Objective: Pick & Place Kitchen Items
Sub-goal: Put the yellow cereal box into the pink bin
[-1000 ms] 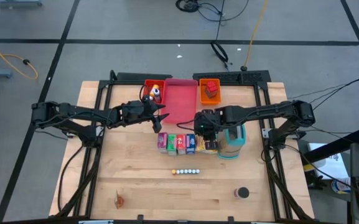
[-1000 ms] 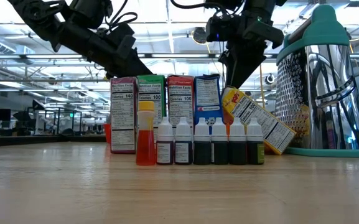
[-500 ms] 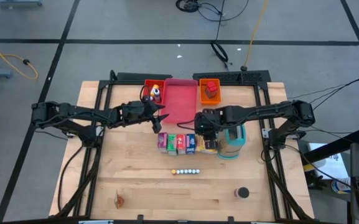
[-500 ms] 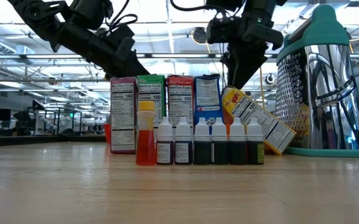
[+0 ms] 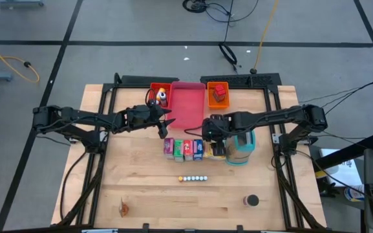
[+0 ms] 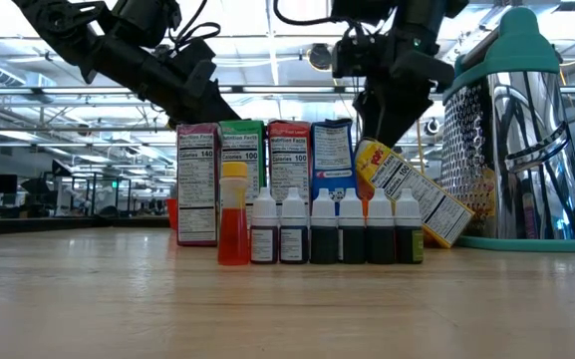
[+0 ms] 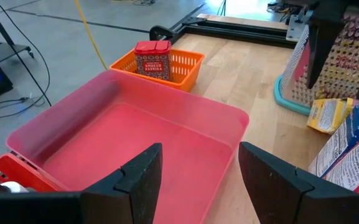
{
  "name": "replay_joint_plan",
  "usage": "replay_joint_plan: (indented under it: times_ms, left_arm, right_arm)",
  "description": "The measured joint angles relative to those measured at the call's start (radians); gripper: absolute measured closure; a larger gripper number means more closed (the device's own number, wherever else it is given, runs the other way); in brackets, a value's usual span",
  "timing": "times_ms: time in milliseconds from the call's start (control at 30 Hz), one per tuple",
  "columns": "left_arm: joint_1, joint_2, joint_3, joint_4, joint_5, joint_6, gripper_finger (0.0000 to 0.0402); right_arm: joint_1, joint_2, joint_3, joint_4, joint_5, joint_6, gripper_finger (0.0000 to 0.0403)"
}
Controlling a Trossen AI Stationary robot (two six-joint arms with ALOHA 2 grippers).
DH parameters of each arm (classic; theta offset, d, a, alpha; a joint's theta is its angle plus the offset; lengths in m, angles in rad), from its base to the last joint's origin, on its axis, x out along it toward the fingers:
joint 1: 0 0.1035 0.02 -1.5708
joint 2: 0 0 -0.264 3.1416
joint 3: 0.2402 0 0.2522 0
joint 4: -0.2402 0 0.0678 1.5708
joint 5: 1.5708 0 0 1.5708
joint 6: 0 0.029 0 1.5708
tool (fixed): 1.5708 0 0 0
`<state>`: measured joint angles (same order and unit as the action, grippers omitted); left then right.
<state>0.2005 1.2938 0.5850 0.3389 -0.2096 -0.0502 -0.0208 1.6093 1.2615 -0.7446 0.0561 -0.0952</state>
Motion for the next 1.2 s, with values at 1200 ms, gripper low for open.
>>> replay_joint_plan:
  times_ms: [1200]
  left_arm:
    - [0.000, 0.000, 0.000, -0.002, 0.000, 0.001, 0.0188]
  right_arm:
    - [-0.002, 0.000, -0.082, 0.079, -0.092, -0.015, 0.0165]
